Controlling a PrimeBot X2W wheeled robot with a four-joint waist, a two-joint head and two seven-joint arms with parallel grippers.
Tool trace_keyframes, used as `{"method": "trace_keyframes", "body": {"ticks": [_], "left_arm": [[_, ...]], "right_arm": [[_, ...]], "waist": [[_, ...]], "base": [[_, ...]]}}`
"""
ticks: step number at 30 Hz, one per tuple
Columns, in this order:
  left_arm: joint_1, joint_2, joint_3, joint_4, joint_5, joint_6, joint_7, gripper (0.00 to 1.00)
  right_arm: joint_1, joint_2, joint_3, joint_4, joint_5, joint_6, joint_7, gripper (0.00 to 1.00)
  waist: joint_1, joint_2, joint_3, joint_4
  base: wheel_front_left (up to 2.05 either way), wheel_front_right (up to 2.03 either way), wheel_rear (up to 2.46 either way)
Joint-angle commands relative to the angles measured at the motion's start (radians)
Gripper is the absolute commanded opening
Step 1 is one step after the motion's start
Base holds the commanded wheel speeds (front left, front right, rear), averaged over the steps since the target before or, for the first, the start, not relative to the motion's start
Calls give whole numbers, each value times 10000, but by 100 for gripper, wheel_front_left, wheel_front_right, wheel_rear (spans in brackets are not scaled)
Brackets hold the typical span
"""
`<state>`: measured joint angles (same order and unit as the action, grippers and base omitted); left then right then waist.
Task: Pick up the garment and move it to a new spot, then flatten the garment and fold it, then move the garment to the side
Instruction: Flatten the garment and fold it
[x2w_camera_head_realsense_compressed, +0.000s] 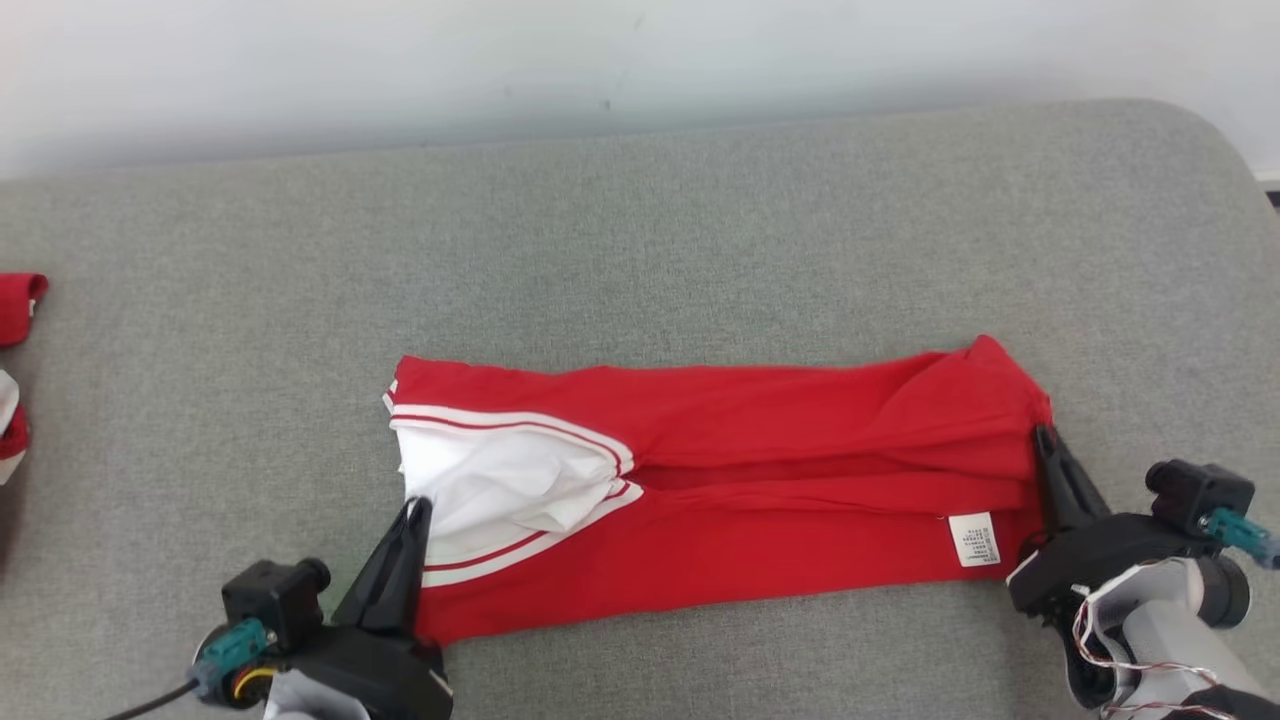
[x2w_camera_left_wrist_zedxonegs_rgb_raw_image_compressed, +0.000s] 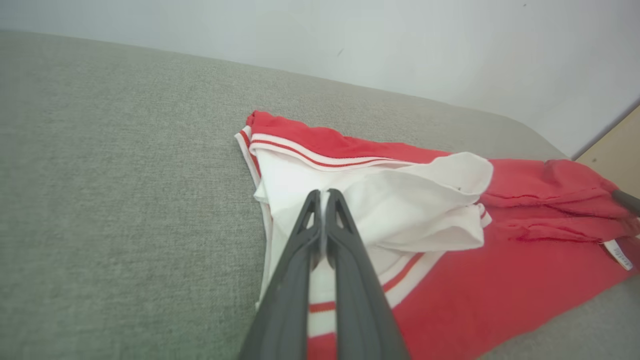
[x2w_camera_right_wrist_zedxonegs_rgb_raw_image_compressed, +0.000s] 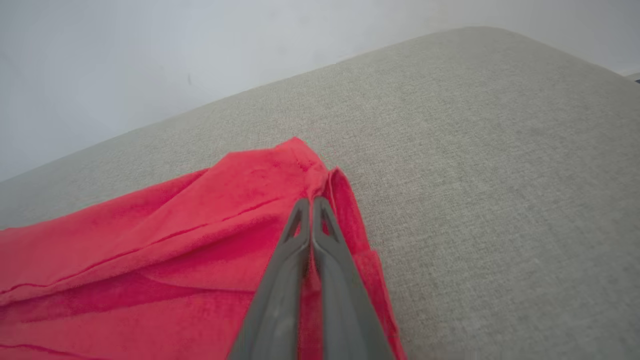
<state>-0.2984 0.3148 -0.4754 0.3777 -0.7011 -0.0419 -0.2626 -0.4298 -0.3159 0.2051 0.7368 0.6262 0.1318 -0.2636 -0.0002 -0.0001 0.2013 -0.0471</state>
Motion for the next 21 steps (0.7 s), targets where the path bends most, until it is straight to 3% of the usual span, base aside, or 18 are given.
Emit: {"method": "trace_keyframes", "body": {"ticks": [1,6,7,8,9,17,21], "left_arm": [[178,-59,76,125,178,-68,-24,0],[151,-491,443,764,477,-330,-25,0],[135,-524,479,888,631,-364,-25,36],[86,-567,515,931,815,-367,-25,96],[75,-659,625,948,853,-417,-23,100],[797,-1117,2462,-346,2551,-373,-24,100],[1449,-1484,3527,-1330,3788,-231,-24,100]], "right_arm": [[75,19,21,19,-34,-25,-14,0],[105,78,90,268,-133,-25,-14,0],[75,82,94,324,-145,-25,-14,0],[43,77,53,312,-174,-25,-14,54],[37,86,19,298,-193,-25,-14,100],[366,-40,-531,-809,-476,-25,-11,100],[432,-132,-604,-704,-618,-25,-11,100]], "waist": [[2,1,-69,-12],[2,1,-160,-73],[2,1,-189,-76],[2,1,-209,-77],[2,1,-226,-75],[2,1,-429,-14],[2,1,-525,37]], "base": [[0,0,0],[0,0,0],[0,0,0],[0,0,0],[0,0,0],[0,0,0],[0,0,0]]}}
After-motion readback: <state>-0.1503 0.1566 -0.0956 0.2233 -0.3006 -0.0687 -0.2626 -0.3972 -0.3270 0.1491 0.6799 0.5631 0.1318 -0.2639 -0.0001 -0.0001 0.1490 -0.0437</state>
